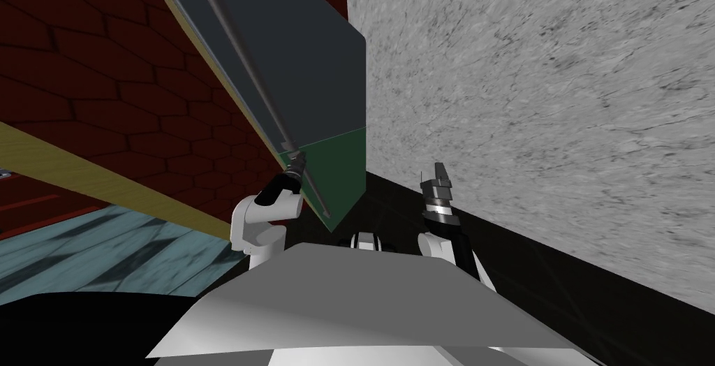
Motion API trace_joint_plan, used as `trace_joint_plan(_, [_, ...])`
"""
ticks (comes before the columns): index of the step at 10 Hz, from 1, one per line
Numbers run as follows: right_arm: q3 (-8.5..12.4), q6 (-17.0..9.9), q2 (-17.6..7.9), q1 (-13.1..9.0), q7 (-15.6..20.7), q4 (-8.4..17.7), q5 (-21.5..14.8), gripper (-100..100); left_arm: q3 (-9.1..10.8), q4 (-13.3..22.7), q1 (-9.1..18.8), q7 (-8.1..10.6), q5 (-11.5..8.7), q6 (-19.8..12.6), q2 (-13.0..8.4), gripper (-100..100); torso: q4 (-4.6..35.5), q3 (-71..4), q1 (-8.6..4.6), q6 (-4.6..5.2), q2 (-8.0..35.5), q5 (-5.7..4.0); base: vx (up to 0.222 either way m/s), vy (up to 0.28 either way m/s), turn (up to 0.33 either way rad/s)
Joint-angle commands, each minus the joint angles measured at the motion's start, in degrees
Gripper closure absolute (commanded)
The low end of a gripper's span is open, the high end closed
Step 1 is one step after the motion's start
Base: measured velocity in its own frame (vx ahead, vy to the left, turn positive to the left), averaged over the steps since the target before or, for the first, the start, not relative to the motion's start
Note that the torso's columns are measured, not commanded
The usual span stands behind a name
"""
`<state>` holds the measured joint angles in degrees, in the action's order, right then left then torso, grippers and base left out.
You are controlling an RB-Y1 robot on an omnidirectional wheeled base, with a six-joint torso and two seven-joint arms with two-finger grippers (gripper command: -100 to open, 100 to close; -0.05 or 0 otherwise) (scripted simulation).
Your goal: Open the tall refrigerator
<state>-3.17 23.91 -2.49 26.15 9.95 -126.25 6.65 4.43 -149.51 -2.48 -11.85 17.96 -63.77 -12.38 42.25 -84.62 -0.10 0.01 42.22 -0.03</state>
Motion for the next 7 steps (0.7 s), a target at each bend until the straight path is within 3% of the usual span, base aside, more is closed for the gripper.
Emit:
trace_joint_plan(1, [0.0, 0.0, 0.0, -0.01, 0.0, 0.0, 0.0, 0, -2.82, 1.54, 2.83, 1.34, 2.9, -2.87, 0.8, 100, 0.03, 0.09, -0.04, 0.08, 0.12, 0.0, 0.01, -0.04, 0.067])
trace_joint_plan(3, [-0.01, 0.0, 0.01, -0.02, 0.0, 0.0, 0.0, 0, -5.69, 1.54, 2.83, 1.34, 6.43, -5.1, 0.8, 100, -0.18, -0.14, -0.2, 0.26, -0.27, 0.04, -0.001, -0.05, 0.01])
trace_joint_plan(4, [-0.01, 0.0, 0.01, -0.02, 0.0, 0.0, 0.0, 0, -7.46, 3.09, 5.43, 2.7, 8.33, -6.76, 1.61, 100, -0.26, -0.25, 0.03, 0.23, -0.43, 0.1, 0.004, -0.071, 0.056])
trace_joint_plan(6, [-0.01, 0.0, 0.01, -0.01, 0.0, 0.0, 0.0, 0, -11.14, 3.09, 5.69, 2.7, 12.72, -9.73, 1.61, 100, -0.37, -0.55, 0.02, 0.43, -0.87, 0.08, 0.001, -0.048, 0.014])
trace_joint_plan(7, [-0.01, 0.0, 0.01, -0.01, 0.0, 0.0, 0.0, 0, -11.44, 3.09, 5.69, 2.7, 13.28, -10.2, 1.61, 100, -0.45, -0.6, 0.11, 0.44, -0.95, 0.11, -0.004, -0.003, -0.021])
